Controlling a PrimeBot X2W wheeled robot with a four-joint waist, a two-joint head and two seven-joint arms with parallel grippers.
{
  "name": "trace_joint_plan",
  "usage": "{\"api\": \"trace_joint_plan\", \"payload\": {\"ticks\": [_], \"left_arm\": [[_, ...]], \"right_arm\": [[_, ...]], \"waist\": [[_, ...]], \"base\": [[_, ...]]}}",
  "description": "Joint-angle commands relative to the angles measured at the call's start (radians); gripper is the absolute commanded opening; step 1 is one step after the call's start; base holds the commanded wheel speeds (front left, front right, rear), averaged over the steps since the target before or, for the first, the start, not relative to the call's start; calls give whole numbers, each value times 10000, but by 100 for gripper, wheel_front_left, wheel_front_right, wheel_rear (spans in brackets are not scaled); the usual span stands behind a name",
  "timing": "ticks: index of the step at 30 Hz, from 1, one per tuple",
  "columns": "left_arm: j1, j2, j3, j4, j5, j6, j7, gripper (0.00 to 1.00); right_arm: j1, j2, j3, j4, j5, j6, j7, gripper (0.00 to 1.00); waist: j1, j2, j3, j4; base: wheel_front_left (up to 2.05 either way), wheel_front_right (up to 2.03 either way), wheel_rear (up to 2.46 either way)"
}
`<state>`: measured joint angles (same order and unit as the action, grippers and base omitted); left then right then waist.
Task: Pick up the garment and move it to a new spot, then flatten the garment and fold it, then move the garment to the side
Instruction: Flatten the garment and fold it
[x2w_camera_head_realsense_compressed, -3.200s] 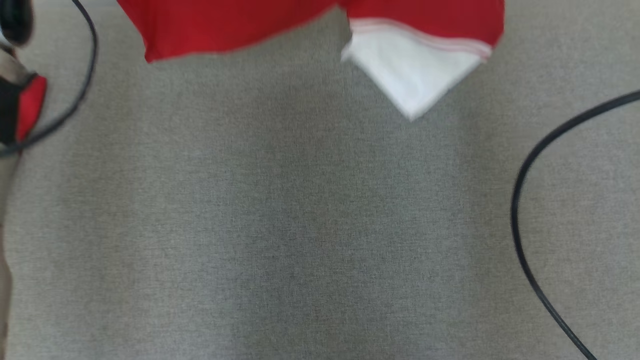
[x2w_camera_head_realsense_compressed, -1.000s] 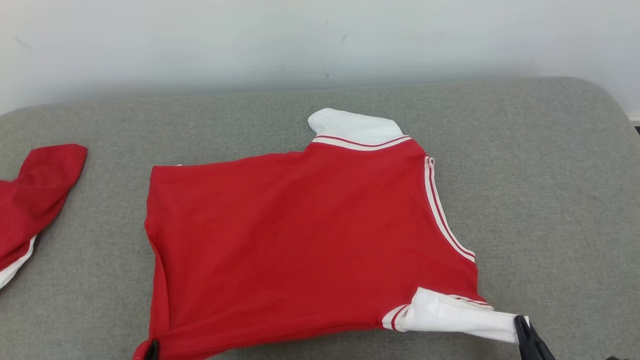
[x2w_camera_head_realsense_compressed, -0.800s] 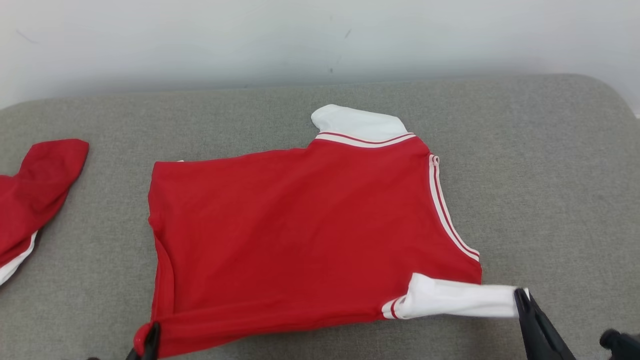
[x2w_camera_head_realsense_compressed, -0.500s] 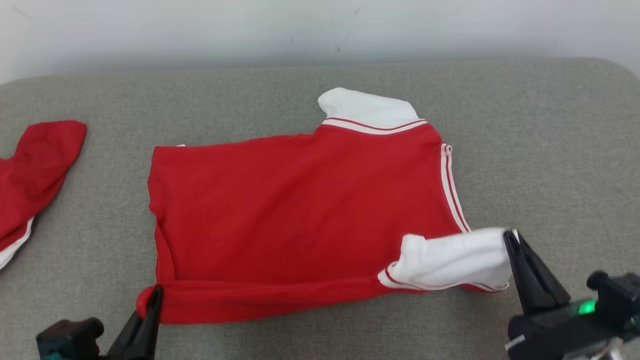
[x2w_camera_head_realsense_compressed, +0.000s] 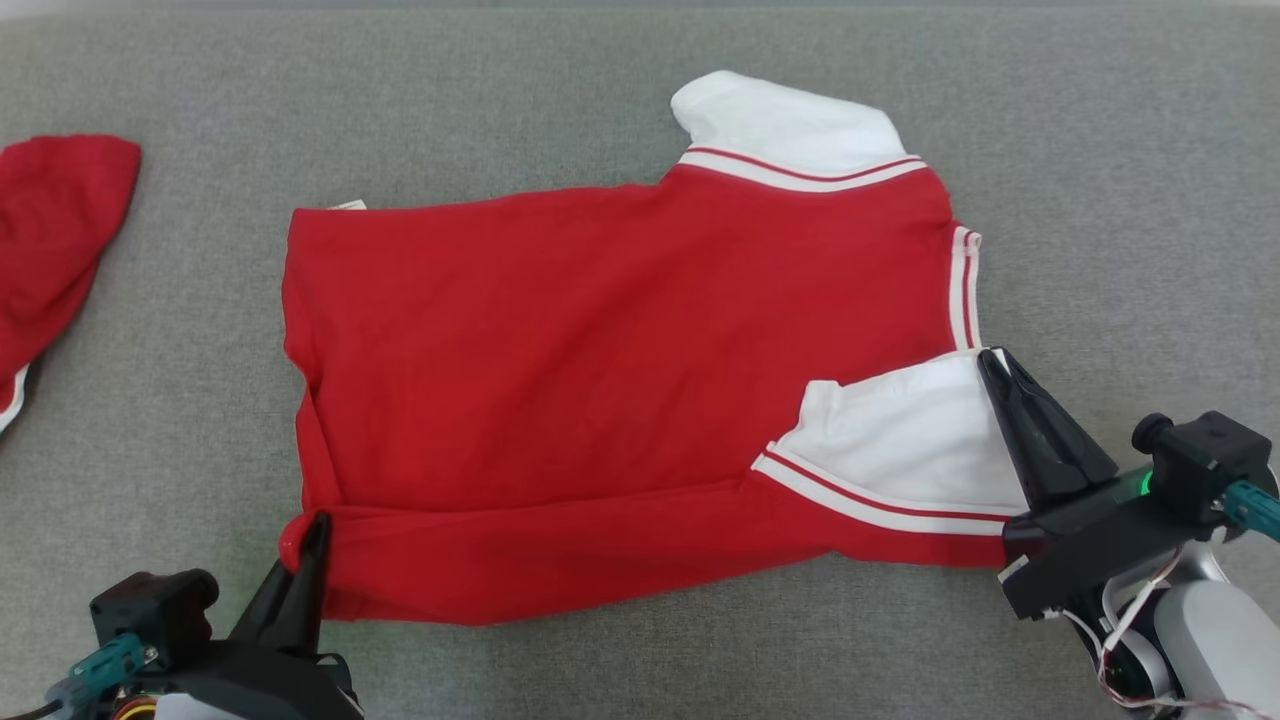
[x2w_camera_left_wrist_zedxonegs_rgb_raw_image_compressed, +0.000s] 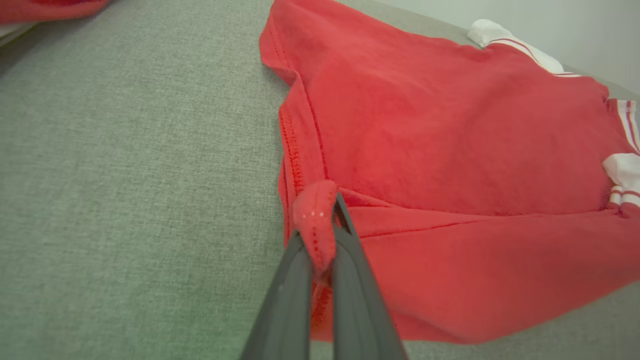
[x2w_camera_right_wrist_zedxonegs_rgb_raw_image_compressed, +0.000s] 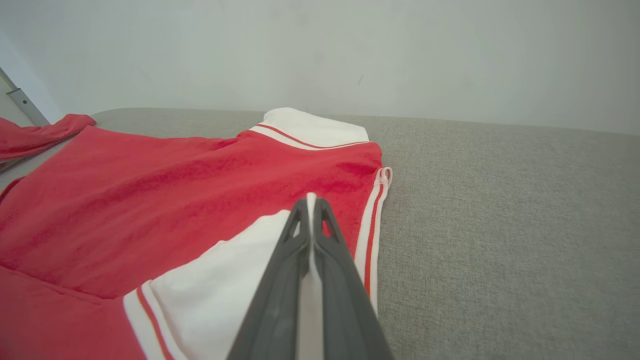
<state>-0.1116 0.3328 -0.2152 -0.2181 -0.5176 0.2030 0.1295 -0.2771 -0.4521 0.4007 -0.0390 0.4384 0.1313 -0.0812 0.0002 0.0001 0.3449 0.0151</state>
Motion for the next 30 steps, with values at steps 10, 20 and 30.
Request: {"api": "trace_joint_plan", "payload": {"ticks": [10, 20, 30], "left_arm": [[-315, -256, -111, 664, -172, -89, -375, 100], [-143, -522, 354, 463, 513, 523, -2095, 100], [-384, -585, 150, 572, 1187, 571, -3206, 100]], "right_arm": [[-819, 66, 431, 1787, 874, -10, -665, 93], [-54, 1041, -1338, 2025, -183, -10, -1611, 100], [978, 2074, -2474, 873, -1891, -10, -1669, 100]], "waist": [[-2, -1, 40, 31], [-2, -1, -766, -6], [-2, -1, -1713, -43]], "base": [[0, 0, 0], [0, 0, 0], [0, 0, 0]]}}
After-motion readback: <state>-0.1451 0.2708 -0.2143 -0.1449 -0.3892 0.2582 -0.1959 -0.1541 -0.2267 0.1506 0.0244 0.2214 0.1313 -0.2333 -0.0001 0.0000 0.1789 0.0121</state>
